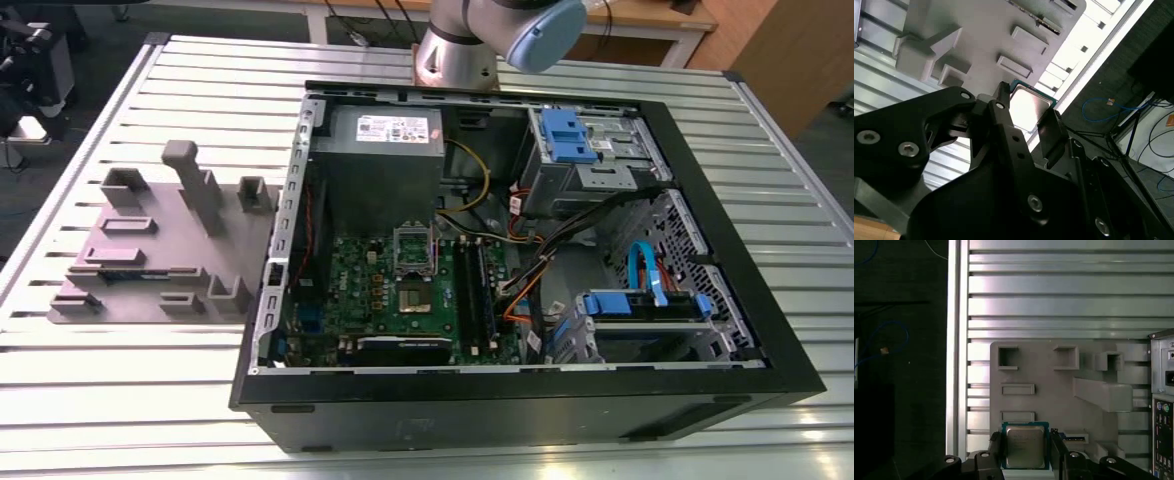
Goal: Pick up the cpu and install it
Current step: 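Pick up the cpu and move it towards the insertion slot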
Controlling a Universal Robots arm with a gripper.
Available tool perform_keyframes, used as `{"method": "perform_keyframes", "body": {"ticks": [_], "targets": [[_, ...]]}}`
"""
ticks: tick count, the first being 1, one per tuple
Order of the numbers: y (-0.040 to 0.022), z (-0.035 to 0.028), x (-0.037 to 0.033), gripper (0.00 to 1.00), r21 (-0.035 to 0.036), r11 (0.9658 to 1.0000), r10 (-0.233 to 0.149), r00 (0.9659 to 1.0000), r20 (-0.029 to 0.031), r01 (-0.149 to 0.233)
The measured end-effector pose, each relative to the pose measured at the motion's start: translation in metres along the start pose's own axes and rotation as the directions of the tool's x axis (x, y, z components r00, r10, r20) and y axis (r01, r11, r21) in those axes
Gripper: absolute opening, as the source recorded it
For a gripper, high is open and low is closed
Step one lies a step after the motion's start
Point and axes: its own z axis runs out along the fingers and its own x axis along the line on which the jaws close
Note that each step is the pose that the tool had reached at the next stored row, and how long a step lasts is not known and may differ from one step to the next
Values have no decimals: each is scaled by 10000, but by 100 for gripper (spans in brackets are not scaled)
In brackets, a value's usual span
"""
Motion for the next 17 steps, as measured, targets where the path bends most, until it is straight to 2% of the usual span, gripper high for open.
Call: {"method": "perform_keyframes", "body": {"ticks": [17], "targets": [[1, -27, -5, 47, 1, 10000, 0, 10000, -1, 0]]}}
